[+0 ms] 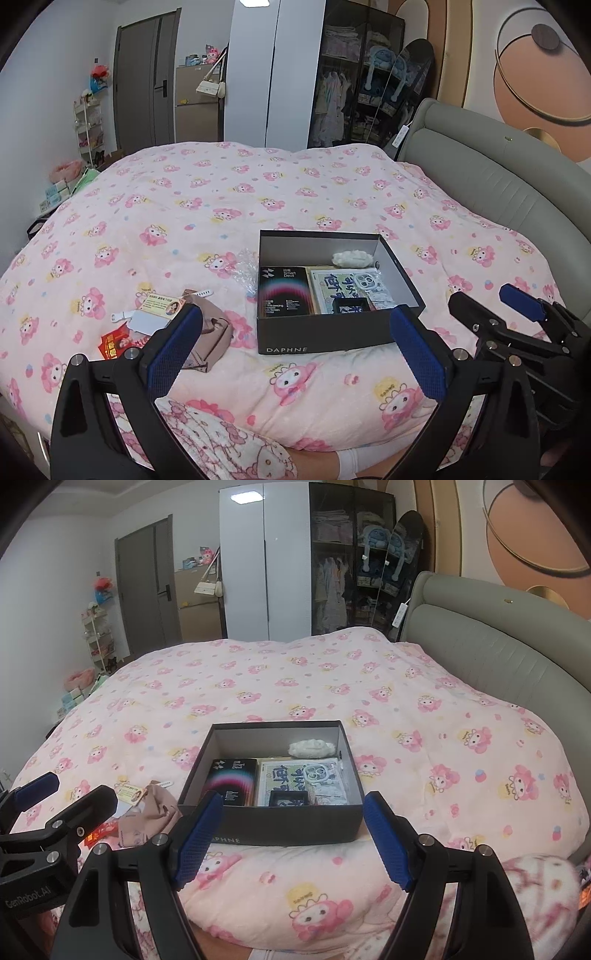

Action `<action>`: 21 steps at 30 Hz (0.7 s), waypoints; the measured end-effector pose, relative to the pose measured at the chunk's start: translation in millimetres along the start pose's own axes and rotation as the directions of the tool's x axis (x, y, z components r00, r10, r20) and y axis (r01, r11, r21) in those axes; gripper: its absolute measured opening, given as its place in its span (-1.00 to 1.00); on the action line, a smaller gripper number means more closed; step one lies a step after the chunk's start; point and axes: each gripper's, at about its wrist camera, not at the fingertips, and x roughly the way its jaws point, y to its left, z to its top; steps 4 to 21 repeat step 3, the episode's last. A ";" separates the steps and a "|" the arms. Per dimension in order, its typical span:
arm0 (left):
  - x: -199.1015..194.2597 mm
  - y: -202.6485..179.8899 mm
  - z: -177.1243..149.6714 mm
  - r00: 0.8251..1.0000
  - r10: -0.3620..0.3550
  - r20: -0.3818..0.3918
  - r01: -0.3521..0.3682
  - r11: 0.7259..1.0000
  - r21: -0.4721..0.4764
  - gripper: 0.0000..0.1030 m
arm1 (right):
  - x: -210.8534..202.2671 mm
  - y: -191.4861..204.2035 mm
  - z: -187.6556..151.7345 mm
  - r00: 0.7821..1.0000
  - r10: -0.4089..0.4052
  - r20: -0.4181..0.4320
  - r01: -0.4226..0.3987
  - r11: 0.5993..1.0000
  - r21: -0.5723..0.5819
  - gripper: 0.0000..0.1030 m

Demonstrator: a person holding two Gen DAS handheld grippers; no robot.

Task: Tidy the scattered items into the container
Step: 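Withdraw the left gripper from the shoebox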

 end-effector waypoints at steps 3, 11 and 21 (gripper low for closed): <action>0.9 -1.4 -0.5 1.000 -0.003 -0.007 0.003 1.000 0.000 0.99 | 0.4 0.8 -3.1 1.000 0.001 -0.008 -0.001 1.000 -0.002 0.49; 0.9 -1.4 -0.5 1.000 -0.003 -0.007 0.003 1.000 0.000 0.99 | 0.4 0.8 -3.1 1.000 0.001 -0.008 -0.001 1.000 -0.002 0.49; 0.9 -1.4 -0.5 1.000 -0.003 -0.007 0.003 1.000 0.000 0.99 | 0.4 0.8 -3.1 1.000 0.001 -0.008 -0.001 1.000 -0.002 0.49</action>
